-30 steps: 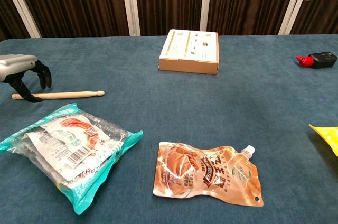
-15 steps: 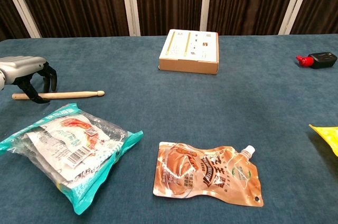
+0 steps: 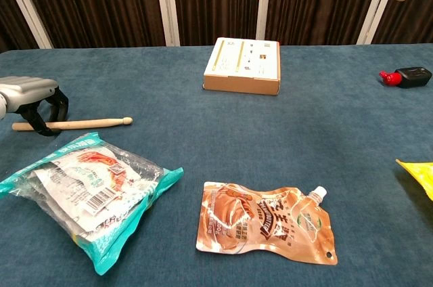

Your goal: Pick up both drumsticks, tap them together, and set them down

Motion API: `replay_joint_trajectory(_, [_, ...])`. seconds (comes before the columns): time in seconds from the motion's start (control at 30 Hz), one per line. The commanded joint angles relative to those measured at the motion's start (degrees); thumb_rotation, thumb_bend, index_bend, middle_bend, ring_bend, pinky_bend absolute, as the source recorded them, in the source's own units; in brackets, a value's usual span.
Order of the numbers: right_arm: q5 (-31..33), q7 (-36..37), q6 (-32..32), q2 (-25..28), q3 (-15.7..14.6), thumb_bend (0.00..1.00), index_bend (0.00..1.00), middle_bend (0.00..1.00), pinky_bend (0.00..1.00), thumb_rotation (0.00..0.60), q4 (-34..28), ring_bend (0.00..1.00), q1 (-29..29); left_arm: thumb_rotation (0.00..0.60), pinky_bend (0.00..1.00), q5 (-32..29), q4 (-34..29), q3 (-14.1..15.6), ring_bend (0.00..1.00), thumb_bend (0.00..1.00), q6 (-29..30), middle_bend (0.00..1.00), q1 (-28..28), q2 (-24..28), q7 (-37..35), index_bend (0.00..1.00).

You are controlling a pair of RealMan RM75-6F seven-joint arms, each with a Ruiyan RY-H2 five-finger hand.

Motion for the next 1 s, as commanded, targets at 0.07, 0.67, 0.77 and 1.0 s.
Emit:
replay_joint_trajectory(0.07, [-0.1, 0.1, 0.0, -0.1, -0.2, 0.39, 0.68, 0.66, 0.00, 0.600, 0.2, 0.36, -0.1, 0.600, 0.00, -1.4, -0.9, 0.1, 0.06, 0.38, 0.1, 0.56, -0.2, 0.3, 1.8, 0.56])
replay_joint_trajectory(0.67, [-0.4, -0.7, 0.1, -0.3, -0.4, 0.39, 0.69, 0.66, 0.00, 0.600, 0.7, 0.36, -0.1, 0.600, 0.00, -4.0, -2.2, 0.6, 0.07, 0.41, 2.5, 0.58, -0.4, 0.3, 6.3, 0.59])
replay_joint_trajectory(0.77, [-0.4, -0.8, 0.2, -0.3, -0.4, 0.39, 0.69, 0.66, 0.00, 0.600, 0.6, 0.36, -0.1, 0.600, 0.00, -4.0, -1.9, 0.6, 0.09, 0.41, 3.5, 0.60, -0.4, -0.2, 6.9, 0.61])
replay_joint_trajectory(1.0, [-0.4, -1.0, 0.2, -0.2, -0.3, 0.39, 0.69, 0.67, 0.00, 0.600, 0.4, 0.36, -0.1, 0.600, 0.00, -4.1, -1.6, 0.7, 0.10, 0.42, 6.1, 0.62, -0.2, -0.8, 9.3, 0.64])
